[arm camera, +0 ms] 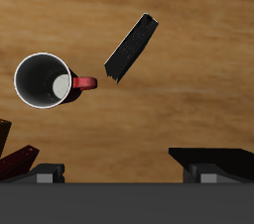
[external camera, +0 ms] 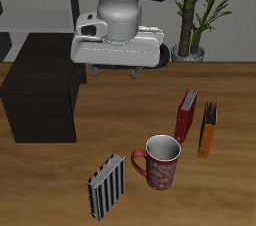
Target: Place the striped book in the top region of the shelf
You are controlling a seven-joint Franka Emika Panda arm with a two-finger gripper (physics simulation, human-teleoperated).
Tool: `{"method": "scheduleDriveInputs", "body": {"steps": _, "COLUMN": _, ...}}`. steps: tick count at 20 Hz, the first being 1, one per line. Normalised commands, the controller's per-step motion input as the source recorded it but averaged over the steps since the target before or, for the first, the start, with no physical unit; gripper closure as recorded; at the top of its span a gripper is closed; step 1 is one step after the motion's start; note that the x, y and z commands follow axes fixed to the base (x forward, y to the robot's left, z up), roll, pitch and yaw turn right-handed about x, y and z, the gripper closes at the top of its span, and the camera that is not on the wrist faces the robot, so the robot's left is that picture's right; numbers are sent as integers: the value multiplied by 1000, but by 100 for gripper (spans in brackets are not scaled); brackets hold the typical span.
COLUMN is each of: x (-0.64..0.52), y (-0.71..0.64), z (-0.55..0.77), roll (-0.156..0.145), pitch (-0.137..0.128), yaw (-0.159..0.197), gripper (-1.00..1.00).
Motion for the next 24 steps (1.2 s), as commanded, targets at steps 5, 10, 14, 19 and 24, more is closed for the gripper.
{"method": "scheduleDriveInputs", "body": {"steps": 5, "x": 207, "y": 31, "z": -72, "roll": 27, "pitch": -23, "yaw": -25, "gripper": -100}}
{"method": "scheduleDriveInputs", "body": {"steps": 10, "x": 263, "y": -96, "z": -9, "roll": -25, "pitch": -28, "yaw": -57, "gripper": -100}}
{"method": "scheduleDriveInputs", "body": {"steps": 14, "x": 325, "y": -4, "z": -43, "roll": -38, "pitch": -13, "yaw": 0, "gripper": -100}}
{"method": "scheduleDriveInputs", "body": {"steps": 19, "x": 213, "y": 142, "z": -31, "roll": 24, "pitch": -19, "yaw": 4, "gripper": -100}}
{"method": "scheduleDriveInputs", "body": {"steps": 24, "x": 204, "y": 119, "z": -50, "roll": 40, "pitch": -28, "yaw": 31, "gripper": -100}}
